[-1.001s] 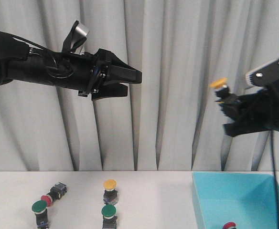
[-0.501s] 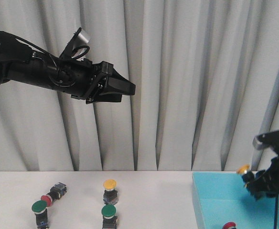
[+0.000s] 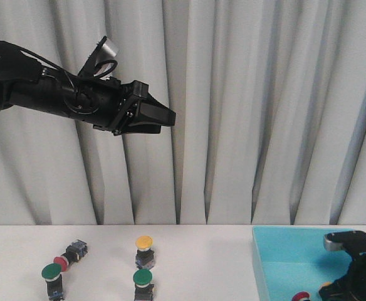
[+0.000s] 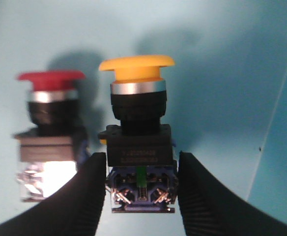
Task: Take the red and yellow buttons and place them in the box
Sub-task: 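Carry the yellow button with the right gripper and lower into box, then release the yellow button and withdraw both grippers upward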
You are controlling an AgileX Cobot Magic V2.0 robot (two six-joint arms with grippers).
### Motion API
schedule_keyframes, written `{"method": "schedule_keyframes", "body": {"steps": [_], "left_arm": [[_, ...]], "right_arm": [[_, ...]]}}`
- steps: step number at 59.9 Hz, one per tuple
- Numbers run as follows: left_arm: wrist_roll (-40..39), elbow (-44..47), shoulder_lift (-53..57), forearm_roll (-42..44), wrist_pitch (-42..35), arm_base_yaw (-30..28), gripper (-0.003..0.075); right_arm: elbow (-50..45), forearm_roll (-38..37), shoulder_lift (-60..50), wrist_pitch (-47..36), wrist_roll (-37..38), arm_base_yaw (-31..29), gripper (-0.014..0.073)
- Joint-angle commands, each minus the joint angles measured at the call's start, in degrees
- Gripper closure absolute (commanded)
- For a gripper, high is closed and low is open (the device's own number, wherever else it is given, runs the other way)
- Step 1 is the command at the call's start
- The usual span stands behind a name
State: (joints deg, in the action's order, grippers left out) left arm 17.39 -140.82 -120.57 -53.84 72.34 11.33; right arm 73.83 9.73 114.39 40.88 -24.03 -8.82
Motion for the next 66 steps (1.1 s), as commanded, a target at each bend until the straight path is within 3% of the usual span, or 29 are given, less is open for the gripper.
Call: {"method": "schedule_keyframes", "body": {"steps": [1, 11, 34, 51, 59, 66], "left_arm": [[-0.15, -1.58, 3.62, -3.23, -0.71, 0.07, 0.0386], [-0.15, -1.58, 3.62, -3.23, -0.71, 0.07, 0.0386], [-0.15, -1.58, 3.62, -3.07, -0.71, 0.07, 0.0386], [-0.16, -1.58, 3.62, 0.16, -0.71, 0.07, 0.0388], [-1.58, -1.58, 3.74, 0.62, -0.71, 0.07, 0.0440], [-1.65, -1.58, 4.64, 2.01, -0.66, 0.07, 0.0526]], "right_arm": [[1.75, -2.42, -1.96, -0.02, 2.07, -0.24, 0.0536], [1.75, -2.31, -1.96, 0.24, 2.07, -0.24, 0.0463], [1.80, -1.88, -2.86, 0.74, 3.67, -0.24, 0.0136], [1.87, -0.36, -11.04, -1.24, 3.67, -0.24, 0.0130], [1.87, 6.17, -17.55, -0.71, 1.96, -0.24, 0.0160], [1.81, 14.68, -24.28, 0.34, -3.28, -0.24, 0.0258]]}}
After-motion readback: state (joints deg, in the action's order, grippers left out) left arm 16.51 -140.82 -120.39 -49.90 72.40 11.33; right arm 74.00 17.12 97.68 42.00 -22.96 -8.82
